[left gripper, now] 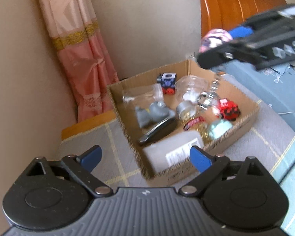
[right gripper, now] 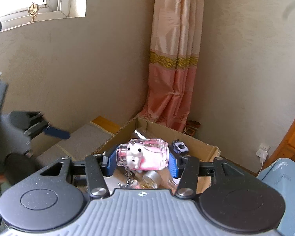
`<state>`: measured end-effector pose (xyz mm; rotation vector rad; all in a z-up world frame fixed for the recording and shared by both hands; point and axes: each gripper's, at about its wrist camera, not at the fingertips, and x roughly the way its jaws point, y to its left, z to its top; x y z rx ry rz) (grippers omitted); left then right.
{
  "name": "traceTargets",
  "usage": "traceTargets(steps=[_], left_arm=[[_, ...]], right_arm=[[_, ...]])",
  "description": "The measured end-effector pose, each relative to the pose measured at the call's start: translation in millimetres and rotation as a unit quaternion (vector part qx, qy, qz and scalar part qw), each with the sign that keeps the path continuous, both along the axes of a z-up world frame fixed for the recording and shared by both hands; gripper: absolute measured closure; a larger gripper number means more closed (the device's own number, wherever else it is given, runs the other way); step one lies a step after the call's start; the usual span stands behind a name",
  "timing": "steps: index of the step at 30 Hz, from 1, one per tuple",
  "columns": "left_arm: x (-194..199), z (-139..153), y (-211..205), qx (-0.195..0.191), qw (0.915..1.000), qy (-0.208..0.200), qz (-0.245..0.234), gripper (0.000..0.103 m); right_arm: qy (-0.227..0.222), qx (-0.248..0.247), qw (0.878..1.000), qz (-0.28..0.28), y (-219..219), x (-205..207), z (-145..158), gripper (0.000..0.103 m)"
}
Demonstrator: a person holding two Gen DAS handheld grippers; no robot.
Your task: Organize rigid objects
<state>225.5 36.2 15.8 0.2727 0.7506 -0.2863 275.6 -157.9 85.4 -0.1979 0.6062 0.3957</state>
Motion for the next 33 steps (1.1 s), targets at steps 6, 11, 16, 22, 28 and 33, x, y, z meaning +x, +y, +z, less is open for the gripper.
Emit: traceTargets(steps=[6,11,16,22,28,33], left_arm=[[-14,1,14,-0.018,0.9997,-0.005,0.014,0.007],[-23,3,24,-0.030,0.9993,-0.010,0.019,0.007],[-29,5,30,-0.032,0.9990,-0.011,0.027,0.004],[-40,16,29,-0.038,0.9982,-0.027,0.037,0.004],[-61,26,16,-0.023,0.9969,-0.044,0.061,0.004],[-82,27,-4,-0.011,0.9953,-0.034,0.090,0.004]], right_arm=[[0.026,0.004,1.000,0.003,29,31,-13,0.047],[0.057,0.001,0.998,0.005,52,48,-29,0.047],[0.044,-0.009,0.999,-0.010,65,42,-27,0.002],[0.051,-0.026,0.997,-0.044,58,25,-12,0.001],[0.052,-0.046,0.990,-0.124,32,-14,-6,0.000],[0.060,-0.069,0.972,-0.215,13,-59,-27,0.000]])
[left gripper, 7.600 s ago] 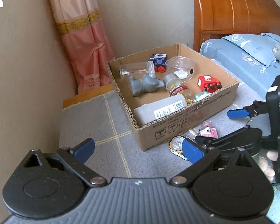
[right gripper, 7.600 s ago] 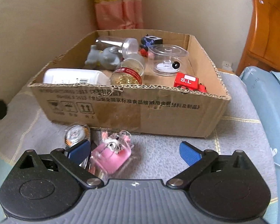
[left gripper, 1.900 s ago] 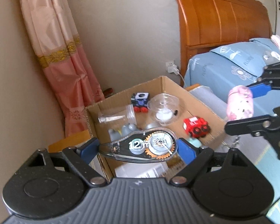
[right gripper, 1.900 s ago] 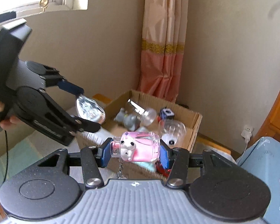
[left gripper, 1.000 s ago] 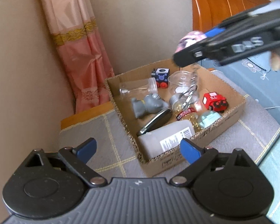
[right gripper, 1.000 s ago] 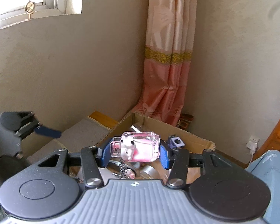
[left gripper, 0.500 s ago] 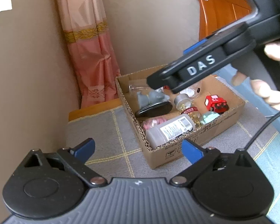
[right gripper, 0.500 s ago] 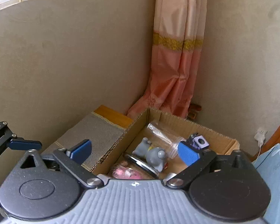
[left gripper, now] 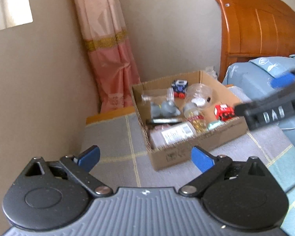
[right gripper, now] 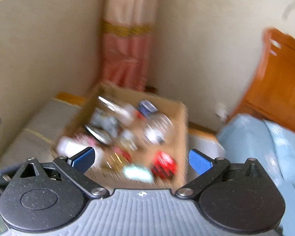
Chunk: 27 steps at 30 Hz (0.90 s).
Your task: Organize rigid objects
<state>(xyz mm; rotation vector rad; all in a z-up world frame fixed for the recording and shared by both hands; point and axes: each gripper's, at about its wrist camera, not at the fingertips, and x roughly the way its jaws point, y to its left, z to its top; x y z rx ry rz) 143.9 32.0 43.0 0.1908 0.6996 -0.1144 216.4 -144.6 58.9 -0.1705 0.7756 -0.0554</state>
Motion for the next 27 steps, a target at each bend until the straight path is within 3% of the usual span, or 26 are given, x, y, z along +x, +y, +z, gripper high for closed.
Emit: traceTargets(steps=[5,12,27], left_arm=[[-25,1,-19,0.007,0.9999,-0.002,0.009,0.004],[-47,12,-27,-0.012,0.9993,0.000,0.035,0.004],[-49,25,-33,-0.019,0.9982,-0.003,0.056,0.004]], right_arm=[[-0.001,0.004,0.999,-0.045,-1,-50,-14,0.000],[-0.025,0.036,0.996,-0.081,-12,-93,-4,0.000],[-0.052,0.074,0.992,-0.087,-21,-111,12,0.000]])
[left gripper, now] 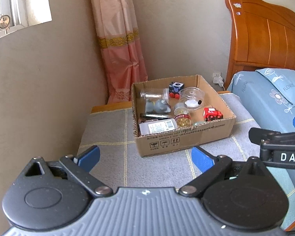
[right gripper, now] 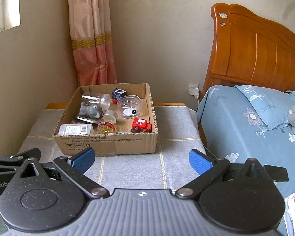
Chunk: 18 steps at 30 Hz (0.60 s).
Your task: Organize rigid objects
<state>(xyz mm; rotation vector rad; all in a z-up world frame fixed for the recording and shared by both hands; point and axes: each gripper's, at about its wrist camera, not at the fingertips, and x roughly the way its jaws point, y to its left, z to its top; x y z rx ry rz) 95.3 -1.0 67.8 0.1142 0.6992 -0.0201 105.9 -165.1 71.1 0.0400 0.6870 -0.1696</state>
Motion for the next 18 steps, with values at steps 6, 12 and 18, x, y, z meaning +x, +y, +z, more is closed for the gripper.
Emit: traceTargets(steps=[6,12,18], left_arm=[[0.3,-0.2,-1.5,0.000,1.0000,0.000,0.003,0.004],[-1.3,0.7,-1.3,-0.001,1.0000,-0.002,0.003,0.004],[-2.6,1.9,-0.8,0.000,1.0000,-0.004,0.005,0.004]], right_arm=[[0.001,0.003,1.000,0.001,-0.5,0.0,-0.7,0.000],[-0.001,0.003,1.000,0.000,-0.7,-0.5,-0.9,0.000],[-0.005,0.004,1.000,0.000,0.8,-1.6,0.7,0.000]])
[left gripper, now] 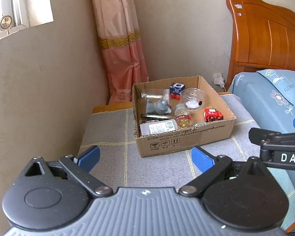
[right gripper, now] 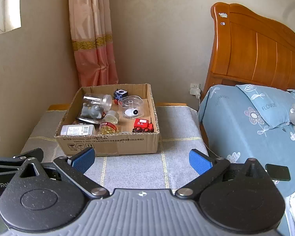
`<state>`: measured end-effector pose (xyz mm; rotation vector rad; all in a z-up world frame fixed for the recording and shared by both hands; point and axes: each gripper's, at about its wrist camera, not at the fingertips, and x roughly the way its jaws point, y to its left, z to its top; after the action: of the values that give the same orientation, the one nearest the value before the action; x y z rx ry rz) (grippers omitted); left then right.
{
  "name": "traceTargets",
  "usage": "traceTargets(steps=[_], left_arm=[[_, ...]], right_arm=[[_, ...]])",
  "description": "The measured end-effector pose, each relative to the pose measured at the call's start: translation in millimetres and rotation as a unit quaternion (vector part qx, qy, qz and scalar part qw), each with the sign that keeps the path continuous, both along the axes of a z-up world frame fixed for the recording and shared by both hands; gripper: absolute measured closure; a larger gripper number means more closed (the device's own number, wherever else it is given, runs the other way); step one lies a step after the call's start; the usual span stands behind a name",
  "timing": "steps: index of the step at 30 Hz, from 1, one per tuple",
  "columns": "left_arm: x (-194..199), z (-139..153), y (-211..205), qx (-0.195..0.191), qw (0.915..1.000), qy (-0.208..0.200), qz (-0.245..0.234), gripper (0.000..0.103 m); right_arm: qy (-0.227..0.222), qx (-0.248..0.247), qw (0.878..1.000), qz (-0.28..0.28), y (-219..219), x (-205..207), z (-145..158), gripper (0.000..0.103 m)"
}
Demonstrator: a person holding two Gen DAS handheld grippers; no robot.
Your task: Organize rigid objects
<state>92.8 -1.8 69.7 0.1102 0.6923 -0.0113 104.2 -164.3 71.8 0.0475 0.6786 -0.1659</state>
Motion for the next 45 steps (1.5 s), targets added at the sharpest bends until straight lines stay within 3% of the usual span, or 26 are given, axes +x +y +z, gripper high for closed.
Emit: traceTargets(steps=[45], left_arm=[[-4.1,5.4,0.0,-0.004,1.0000,-0.002,0.002,0.004]], right_arm=[[-0.008,0.005,1.000,-0.001,-1.3,-3.1,5.8,0.000]])
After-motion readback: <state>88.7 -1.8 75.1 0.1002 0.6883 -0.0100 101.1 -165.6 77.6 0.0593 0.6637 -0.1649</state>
